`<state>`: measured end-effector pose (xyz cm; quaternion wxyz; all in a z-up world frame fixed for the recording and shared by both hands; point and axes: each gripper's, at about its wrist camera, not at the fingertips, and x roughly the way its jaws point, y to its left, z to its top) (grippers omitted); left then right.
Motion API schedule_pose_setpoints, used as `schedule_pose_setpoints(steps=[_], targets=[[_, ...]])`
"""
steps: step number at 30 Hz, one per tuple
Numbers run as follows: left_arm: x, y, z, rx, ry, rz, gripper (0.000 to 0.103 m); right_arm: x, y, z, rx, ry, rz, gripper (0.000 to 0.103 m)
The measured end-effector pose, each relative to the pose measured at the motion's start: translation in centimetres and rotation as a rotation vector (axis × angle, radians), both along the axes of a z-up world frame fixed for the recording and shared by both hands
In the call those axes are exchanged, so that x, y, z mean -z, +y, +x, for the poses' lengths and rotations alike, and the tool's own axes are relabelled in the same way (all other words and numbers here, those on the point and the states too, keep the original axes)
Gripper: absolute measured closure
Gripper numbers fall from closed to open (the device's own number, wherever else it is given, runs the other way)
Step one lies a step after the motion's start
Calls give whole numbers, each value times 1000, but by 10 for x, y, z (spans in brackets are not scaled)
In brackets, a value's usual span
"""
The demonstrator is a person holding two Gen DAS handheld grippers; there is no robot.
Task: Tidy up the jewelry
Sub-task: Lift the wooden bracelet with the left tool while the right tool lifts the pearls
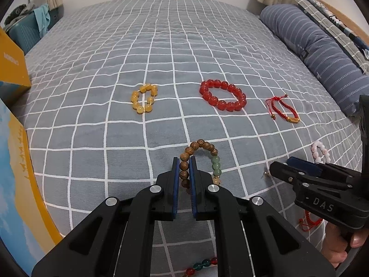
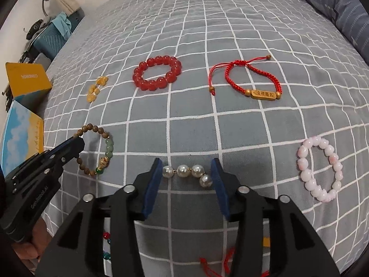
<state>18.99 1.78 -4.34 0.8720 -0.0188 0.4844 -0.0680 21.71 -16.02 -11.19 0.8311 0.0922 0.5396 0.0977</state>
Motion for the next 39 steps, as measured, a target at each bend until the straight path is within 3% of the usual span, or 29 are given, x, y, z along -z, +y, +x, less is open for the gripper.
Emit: schedule_pose_setpoints(steps=[8, 10, 12, 15, 39], targets=[[-2, 0, -2, -1, -5, 1, 95, 4, 1, -2, -2, 10, -19, 53], [-3, 0, -3, -1, -7, 3, 95, 4, 2, -3, -4, 5, -16, 65], [-4, 0, -4, -5, -9, 4, 95, 3, 2, -3, -16, 7, -2, 83], [-7, 1, -6, -6, -14, 7, 95, 0, 1, -5, -17, -7, -2, 92], [-42, 5, -25, -19, -87, 18, 95, -45, -2, -25, -7, -145, -20, 92]])
